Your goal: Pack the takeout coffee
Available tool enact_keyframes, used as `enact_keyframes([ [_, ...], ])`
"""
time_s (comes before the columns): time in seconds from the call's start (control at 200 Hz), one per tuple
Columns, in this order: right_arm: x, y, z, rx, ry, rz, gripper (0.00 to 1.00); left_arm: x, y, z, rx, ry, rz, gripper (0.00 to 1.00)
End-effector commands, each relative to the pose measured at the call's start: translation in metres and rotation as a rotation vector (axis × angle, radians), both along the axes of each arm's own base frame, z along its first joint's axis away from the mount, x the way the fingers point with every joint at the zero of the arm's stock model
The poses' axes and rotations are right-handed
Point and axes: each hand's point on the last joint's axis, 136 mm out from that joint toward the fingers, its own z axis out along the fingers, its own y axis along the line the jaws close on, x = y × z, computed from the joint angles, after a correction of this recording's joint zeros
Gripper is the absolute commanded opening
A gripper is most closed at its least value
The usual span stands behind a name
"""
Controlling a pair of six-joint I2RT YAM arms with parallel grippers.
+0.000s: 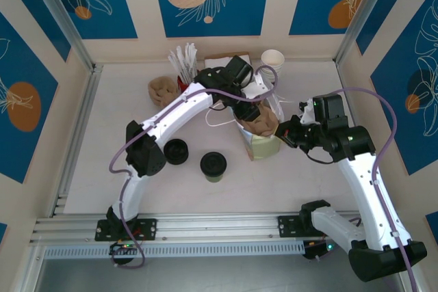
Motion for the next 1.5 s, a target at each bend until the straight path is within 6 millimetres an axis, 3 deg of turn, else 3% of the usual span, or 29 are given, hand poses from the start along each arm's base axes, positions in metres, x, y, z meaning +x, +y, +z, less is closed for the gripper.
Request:
enact_keyframes([
  [0.0, -0.009, 0.003, 0.008, 0.025, 0.014, 0.037, 0.03, -0.004, -0.005, -0.007, 0.038, -0.033, -0.051, 0.36],
  [0.6, -0.007, 0.001, 0.01, 0.048, 0.031, 0.048, 0.03, -0.008, -0.021, -0.04, 0.068, -0.004, -0.119, 0.38],
  [0.885, -0.007, -0.001, 0.006, 0.05, 0.042, 0.046, 0.09, -0.015, -0.031, -0.051, 0.061, 0.033, -0.14, 0.4],
  [1.41, -0.009, -0.004, 0.005, 0.063, 0.038, 0.038, 0.09, -0.015, -0.038, -0.053, 0.042, 0.044, -0.133, 0.41],
  [1.495, -0.009, -0.004, 0.005, 0.064, 0.039, 0.035, 0.09, -0.015, -0.04, -0.047, 0.025, 0.047, -0.13, 0.49],
])
